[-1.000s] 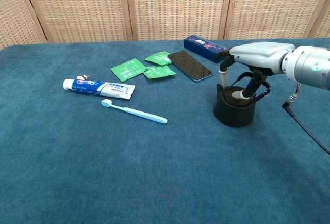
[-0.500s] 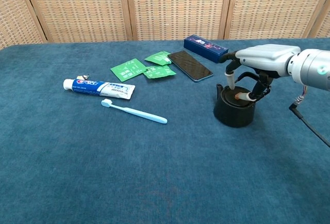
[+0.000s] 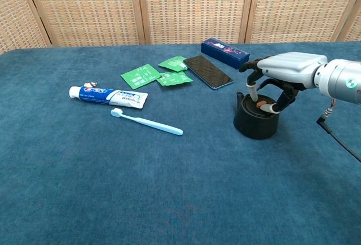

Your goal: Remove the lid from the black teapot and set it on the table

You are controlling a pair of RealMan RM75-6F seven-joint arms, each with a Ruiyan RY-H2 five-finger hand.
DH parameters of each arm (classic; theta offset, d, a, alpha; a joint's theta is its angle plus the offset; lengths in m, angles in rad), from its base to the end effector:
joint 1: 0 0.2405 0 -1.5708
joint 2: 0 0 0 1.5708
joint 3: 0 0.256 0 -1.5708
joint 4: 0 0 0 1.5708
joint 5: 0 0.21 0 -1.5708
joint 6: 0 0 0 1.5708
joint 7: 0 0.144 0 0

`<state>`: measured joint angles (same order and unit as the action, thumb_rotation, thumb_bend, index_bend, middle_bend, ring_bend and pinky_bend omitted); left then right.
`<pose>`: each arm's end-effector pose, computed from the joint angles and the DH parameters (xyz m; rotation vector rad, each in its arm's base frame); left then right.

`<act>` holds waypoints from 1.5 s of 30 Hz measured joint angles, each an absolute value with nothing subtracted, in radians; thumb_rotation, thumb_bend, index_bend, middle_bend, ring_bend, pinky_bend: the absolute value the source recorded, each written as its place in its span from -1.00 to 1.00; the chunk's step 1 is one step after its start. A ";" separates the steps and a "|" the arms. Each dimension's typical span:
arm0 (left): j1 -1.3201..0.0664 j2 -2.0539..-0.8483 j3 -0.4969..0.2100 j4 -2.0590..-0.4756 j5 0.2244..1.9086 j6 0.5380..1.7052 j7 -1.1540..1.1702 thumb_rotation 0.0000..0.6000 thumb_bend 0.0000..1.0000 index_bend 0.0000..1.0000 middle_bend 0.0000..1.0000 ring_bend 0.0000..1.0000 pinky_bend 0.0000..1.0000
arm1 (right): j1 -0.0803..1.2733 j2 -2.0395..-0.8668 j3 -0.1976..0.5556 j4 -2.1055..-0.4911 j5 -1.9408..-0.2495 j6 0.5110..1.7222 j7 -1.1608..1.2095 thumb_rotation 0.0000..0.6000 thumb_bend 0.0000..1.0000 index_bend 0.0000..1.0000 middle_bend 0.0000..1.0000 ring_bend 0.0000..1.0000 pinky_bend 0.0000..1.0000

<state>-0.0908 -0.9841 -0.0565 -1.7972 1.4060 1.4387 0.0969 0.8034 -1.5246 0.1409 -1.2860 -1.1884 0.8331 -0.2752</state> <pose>-0.2960 0.1811 0.1831 -1.3607 -0.9354 -0.8105 -0.1733 -0.3779 -0.0083 1.9681 -0.8001 0.7770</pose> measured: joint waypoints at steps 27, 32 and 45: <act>-0.087 -0.976 -0.050 -1.802 1.427 1.449 0.077 1.00 -1.00 -1.00 -1.00 -1.00 -1.00 | 0.780 -1.450 0.182 -1.395 -1.239 0.914 -0.196 1.00 0.20 0.46 -0.61 -1.00 -1.00; -0.079 -0.968 -0.044 -1.805 1.448 1.466 0.057 1.00 -1.00 -1.00 -1.00 -1.00 -1.00 | 0.754 -1.375 0.176 -1.511 -1.272 0.957 -0.212 1.00 0.20 0.46 -0.61 -1.00 -1.00; -0.050 -0.946 -0.021 -1.805 1.523 1.522 0.003 1.00 -1.00 -1.00 -1.00 -1.00 -1.00 | 0.652 -1.309 -0.003 -1.616 -1.464 1.027 -0.283 1.00 0.20 0.47 -0.62 -1.00 -1.00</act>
<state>-0.0498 -0.9463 -0.0206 -1.8051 1.5232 1.5217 0.0031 0.6524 -1.3086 -0.0031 -1.6162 -1.4638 1.0271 -0.2828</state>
